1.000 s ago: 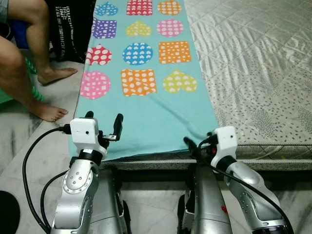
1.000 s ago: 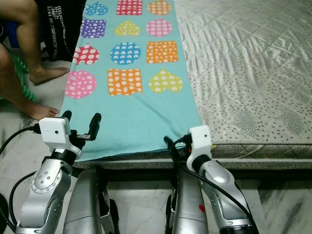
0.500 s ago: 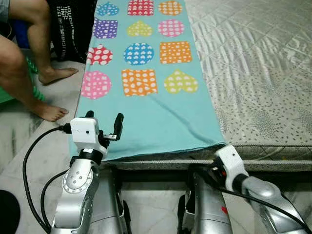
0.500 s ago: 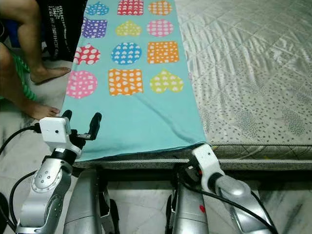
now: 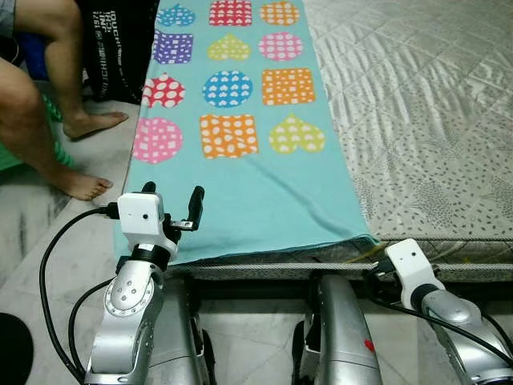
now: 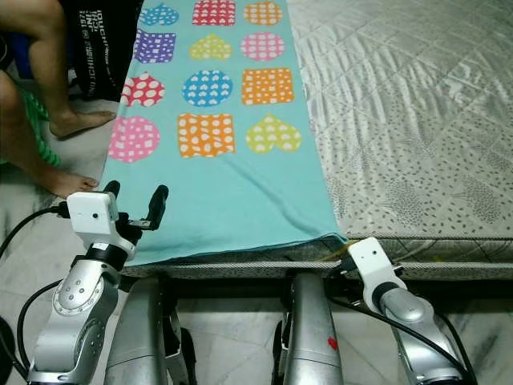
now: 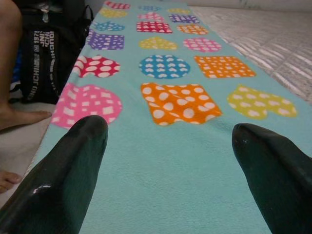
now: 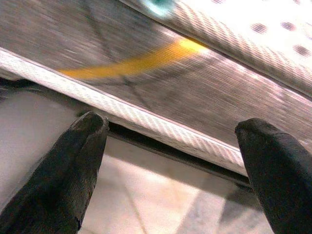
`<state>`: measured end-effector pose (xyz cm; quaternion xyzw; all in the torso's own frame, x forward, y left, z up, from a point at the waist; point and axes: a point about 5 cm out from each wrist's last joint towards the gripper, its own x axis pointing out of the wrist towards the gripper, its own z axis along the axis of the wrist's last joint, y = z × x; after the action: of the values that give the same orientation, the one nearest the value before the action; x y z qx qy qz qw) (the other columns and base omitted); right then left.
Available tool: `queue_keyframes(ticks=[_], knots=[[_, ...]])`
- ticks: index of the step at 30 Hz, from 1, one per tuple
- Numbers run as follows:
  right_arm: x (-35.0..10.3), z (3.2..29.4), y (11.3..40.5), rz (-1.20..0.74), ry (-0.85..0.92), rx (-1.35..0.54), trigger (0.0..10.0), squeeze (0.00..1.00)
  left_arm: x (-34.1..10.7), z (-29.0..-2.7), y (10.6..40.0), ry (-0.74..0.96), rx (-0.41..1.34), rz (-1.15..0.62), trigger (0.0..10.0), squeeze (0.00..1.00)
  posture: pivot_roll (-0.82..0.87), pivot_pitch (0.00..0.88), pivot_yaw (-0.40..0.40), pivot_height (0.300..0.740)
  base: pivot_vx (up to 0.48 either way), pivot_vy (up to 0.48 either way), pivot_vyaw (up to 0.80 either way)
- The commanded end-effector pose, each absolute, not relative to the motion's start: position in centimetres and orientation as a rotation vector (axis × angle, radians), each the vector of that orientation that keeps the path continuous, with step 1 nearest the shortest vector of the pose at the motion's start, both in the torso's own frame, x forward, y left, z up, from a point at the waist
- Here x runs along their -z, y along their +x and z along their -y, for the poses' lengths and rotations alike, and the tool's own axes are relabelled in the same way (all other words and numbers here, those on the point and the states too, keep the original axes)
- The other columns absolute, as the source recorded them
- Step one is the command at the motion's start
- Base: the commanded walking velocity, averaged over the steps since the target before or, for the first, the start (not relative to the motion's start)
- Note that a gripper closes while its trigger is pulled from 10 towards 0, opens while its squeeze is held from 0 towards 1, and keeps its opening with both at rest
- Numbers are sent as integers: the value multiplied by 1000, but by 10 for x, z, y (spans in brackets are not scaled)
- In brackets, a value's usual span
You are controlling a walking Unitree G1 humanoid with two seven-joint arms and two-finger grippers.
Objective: Clean up the room
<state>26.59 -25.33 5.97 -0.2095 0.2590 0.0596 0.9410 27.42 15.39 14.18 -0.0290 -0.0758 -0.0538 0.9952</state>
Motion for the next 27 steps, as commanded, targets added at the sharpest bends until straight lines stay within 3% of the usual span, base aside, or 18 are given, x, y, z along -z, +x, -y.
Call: queue_keyframes(ticks=[1, 6, 15, 23, 27], knots=[[-59, 266, 264, -528, -442, -51, 10000, 0, -138, -158, 273, -51, 105, 137, 10000, 0, 76, 209, 13, 549, 0, 0, 0], [-95, 281, 284, -305, -450, 154, 10000, 0, -137, -155, 273, -53, 109, 134, 10000, 0, 75, 210, 16, 549, 0, 0, 0], [-149, 272, 310, 21, -347, 277, 10000, 0, -138, -156, 274, -50, 103, 139, 10000, 0, 78, 207, 21, 549, 0, 0, 0], [-147, 207, 315, 91, -1, 21, 10000, 0, -136, -156, 274, -48, 92, 140, 10000, 0, 84, 178, 19, 549, 0, 0, 0], [-146, 185, 315, 105, 63, -51, 10000, 0, -138, -156, 277, -49, 98, 152, 10000, 0, 88, 150, 21, 549, 0, 0, 0]])
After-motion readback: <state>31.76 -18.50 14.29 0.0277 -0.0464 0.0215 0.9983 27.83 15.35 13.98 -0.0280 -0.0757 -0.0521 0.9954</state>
